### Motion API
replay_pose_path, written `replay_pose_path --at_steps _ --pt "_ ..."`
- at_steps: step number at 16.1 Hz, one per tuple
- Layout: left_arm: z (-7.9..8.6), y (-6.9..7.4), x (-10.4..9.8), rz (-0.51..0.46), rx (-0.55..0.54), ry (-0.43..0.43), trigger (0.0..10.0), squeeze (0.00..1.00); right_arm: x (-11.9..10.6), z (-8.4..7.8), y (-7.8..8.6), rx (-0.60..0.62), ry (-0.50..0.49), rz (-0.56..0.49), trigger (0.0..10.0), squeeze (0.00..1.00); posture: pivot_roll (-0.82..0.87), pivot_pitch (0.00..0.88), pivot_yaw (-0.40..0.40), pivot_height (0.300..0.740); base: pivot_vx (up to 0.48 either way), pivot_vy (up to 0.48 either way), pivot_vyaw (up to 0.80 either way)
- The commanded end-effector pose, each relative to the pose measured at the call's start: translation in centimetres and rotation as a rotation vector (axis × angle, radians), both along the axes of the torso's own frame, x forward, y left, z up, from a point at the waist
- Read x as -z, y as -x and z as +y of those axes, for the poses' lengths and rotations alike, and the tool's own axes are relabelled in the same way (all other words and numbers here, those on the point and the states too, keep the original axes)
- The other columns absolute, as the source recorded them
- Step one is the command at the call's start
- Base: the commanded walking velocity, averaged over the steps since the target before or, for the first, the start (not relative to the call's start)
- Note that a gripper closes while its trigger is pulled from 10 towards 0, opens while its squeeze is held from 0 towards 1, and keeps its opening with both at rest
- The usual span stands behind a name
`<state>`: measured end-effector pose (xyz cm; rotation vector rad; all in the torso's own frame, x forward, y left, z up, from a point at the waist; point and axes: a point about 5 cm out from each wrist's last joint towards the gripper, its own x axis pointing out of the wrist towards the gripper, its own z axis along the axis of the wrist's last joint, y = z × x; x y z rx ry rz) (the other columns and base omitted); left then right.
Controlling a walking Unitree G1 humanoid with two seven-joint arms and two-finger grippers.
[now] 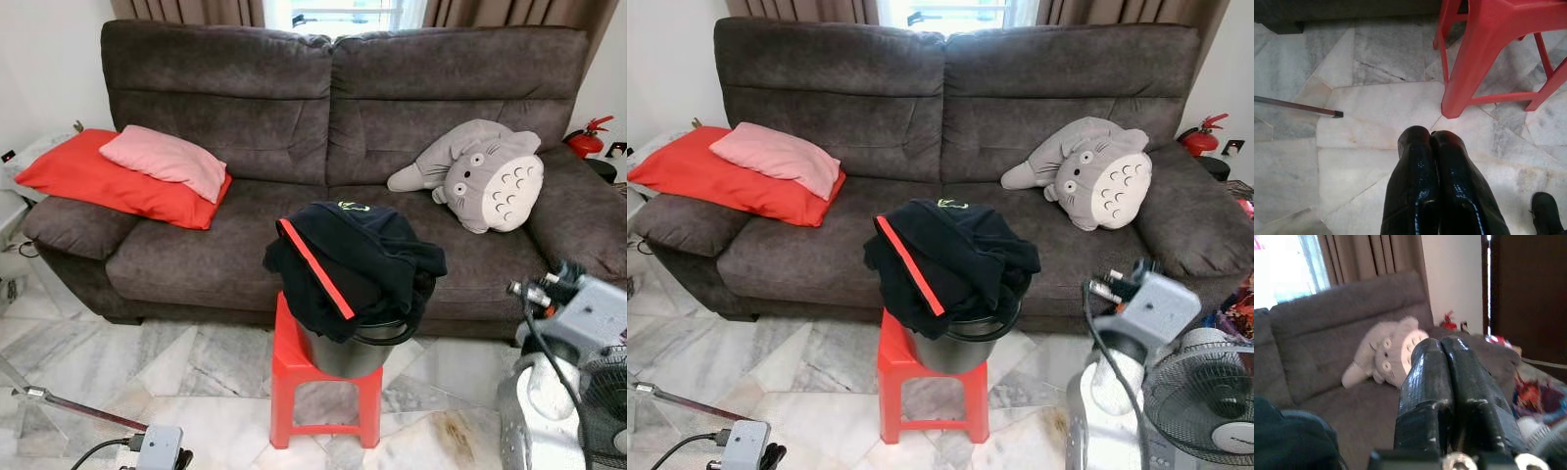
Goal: Hang hanger
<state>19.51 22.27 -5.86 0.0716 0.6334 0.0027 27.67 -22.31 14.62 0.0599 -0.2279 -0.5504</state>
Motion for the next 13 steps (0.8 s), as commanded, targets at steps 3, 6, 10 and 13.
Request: replay_pose_path --at_steps 3,6,10,13 --pt "-0.1 1.0 0.6 0.036 -0.007 0.013 10.0 0.00 0.3 1.2 -0.4 -0.028 -0.035 0.029 10.0 0.00 -0.05 0.000 0.004 0.740 0.000 0.097 0.00" --pt "-0.3 1.0 0.7 0.036 -0.004 0.017 10.0 0.00 0.3 1.5 -0.4 -0.032 -0.033 0.041 10.0 0.00 -0.05 0.000 0.003 0.740 0.000 0.384 0.00" --pt "-0.3 1.1 0.7 0.043 -0.006 0.019 10.0 0.00 0.3 1.5 -0.6 -0.035 -0.032 0.050 10.0 0.00 -0.05 0.000 0.002 0.740 0.000 0.418 0.00" --pt "-0.2 1.5 0.9 0.053 -0.011 0.019 10.0 0.00 0.2 1.7 -0.7 -0.049 -0.032 0.051 10.0 0.00 -0.04 0.000 0.000 0.740 0.000 0.419 0.00"
